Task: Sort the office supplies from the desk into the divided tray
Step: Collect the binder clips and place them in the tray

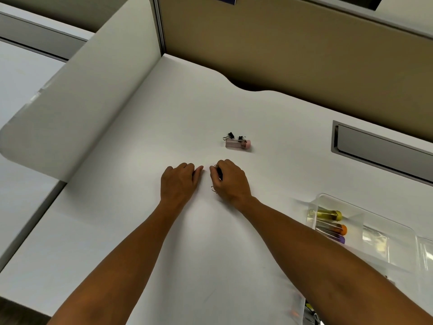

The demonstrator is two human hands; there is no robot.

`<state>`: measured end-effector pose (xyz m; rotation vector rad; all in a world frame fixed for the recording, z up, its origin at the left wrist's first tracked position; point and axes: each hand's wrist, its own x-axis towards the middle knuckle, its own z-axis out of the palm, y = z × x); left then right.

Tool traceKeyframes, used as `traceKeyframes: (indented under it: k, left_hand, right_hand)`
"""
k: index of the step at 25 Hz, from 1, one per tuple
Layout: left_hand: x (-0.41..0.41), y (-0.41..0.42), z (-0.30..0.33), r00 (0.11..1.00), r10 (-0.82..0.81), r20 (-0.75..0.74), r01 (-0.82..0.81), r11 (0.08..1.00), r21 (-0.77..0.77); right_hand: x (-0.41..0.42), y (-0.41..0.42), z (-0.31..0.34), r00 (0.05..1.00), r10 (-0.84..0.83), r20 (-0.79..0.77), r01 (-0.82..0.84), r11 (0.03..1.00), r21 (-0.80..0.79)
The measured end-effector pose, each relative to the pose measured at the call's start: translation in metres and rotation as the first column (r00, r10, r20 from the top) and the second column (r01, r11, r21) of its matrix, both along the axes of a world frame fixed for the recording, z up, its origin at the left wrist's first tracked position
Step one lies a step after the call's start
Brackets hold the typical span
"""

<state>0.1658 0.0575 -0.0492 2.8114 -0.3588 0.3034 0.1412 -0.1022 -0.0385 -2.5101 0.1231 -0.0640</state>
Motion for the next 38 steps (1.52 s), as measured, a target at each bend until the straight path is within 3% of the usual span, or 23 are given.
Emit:
traceKeyframes:
  k: [3,5,8,11,13,15,18,20,25,29,32,35,38]
  left_hand:
    - [-0.003,0.001,0.002,0.999,-0.017,-0.048,0.016,0.999,-0.034]
    - [-0.006,-0.001,0.006,0.996,0.008,-0.092,-0.017,0.996,-0.088]
    - [-0.009,-0.012,0.02,0.965,0.115,-0.235,-0.179,0.945,-0.272]
    - [-0.023,-0.032,0.037,0.971,0.017,-0.237,-0.109,0.918,-0.381]
    - [-0.04,-0.05,0.051,0.96,-0.062,-0.273,-0.068,0.894,-0.442]
    - [-0.052,-0.07,0.065,0.89,-0.151,-0.43,-0.12,0.832,-0.542]
    - [-0.072,-0.099,0.088,0.584,-0.325,-0.744,-0.421,0.662,-0.62]
    - [-0.082,-0.117,0.095,0.47,-0.35,-0.811,-0.559,0.593,-0.58]
    - [-0.107,-0.172,0.107,0.343,-0.453,-0.823,-0.703,0.457,-0.545]
    - [-0.13,-0.232,0.122,0.215,-0.518,-0.828,-0.78,0.419,-0.464]
    - [-0.153,-0.287,0.134,0.174,-0.532,-0.829,-0.805,0.408,-0.43]
    - [-0.173,-0.335,0.136,0.17,-0.552,-0.816,-0.793,0.416,-0.446]
    - [-0.186,-0.367,0.132,0.176,-0.526,-0.832,-0.74,0.487,-0.464]
  right_hand:
    - [-0.004,-0.004,0.01,0.997,-0.081,-0.014,0.082,0.984,0.159]
    - [-0.008,-0.006,0.02,0.98,-0.169,-0.108,0.195,0.929,0.316]
    - [-0.016,-0.011,0.039,0.911,-0.175,-0.374,0.382,0.699,0.605]
    - [-0.036,-0.025,0.056,0.866,-0.068,-0.496,0.465,0.475,0.747]
    - [-0.055,-0.041,0.067,0.844,-0.053,-0.534,0.511,0.379,0.771]
    - [-0.077,-0.06,0.077,0.828,-0.082,-0.555,0.553,0.28,0.784]
    - [-0.108,-0.091,0.091,0.816,-0.15,-0.558,0.577,0.161,0.801]
    - [-0.128,-0.112,0.099,0.815,-0.179,-0.551,0.574,0.109,0.812]
    - [-0.182,-0.176,0.115,0.802,-0.26,-0.538,0.558,0.0,0.83]
    - [-0.215,-0.223,0.119,0.751,-0.365,-0.55,0.55,-0.116,0.827]
    - [-0.231,-0.256,0.118,0.695,-0.451,-0.561,0.545,-0.178,0.819]
    - [-0.239,-0.281,0.117,0.65,-0.499,-0.573,0.573,-0.173,0.801]
    - [-0.239,-0.298,0.112,0.594,-0.559,-0.579,0.63,-0.124,0.767]
